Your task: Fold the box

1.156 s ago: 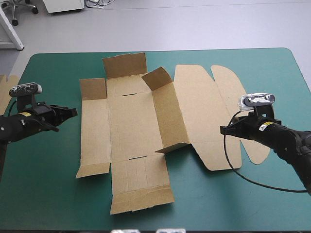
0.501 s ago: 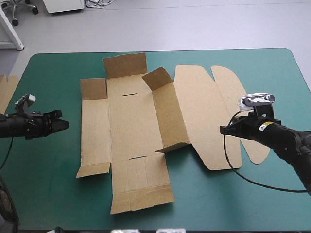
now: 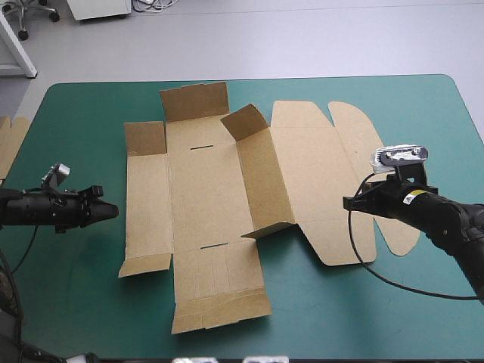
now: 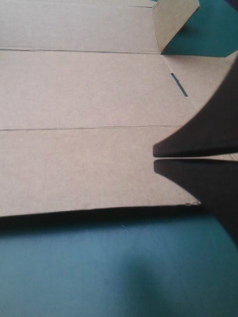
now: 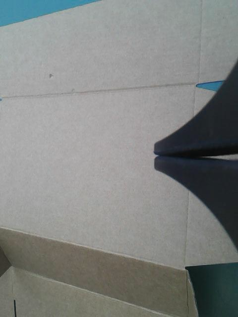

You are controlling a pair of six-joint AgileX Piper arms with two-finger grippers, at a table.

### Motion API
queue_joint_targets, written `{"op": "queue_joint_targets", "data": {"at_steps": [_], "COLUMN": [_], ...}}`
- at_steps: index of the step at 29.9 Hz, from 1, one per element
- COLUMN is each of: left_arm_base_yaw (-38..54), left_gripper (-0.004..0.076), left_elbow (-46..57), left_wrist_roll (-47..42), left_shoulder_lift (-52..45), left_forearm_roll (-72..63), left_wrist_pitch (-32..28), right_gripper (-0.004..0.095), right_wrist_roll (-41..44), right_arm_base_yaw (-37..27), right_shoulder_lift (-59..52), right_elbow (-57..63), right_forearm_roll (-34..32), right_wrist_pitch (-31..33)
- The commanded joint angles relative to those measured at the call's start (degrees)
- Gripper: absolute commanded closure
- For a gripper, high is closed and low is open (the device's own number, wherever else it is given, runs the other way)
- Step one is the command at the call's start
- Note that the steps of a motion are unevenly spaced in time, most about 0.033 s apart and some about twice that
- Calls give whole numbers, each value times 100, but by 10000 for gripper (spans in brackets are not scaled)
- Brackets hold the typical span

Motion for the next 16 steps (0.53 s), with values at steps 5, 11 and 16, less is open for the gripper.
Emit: {"op": "queue_joint_targets", "data": {"at_steps": [5, 11, 16], "left_arm_base_yaw": [337, 271, 271], "left_gripper": [720, 710, 494], "left_elbow": [28, 28, 28], "left_wrist_roll": [251, 599, 535], "left_shoulder_lift": [48, 48, 36], "left_forearm_roll": [-519, -657, -635], "left_wrist_pitch": [254, 276, 207], "right_gripper": [927, 927, 927], "right_wrist_roll": [-35, -35, -35], "right_arm_base_yaw": [-27, -27, -27], "right_shoulder_lift": [-119, -119, -119], "right_elbow": [-194, -194, -194], "right_forearm_roll": [11, 21, 21], "right_wrist_pitch": [-218, -218, -208]}}
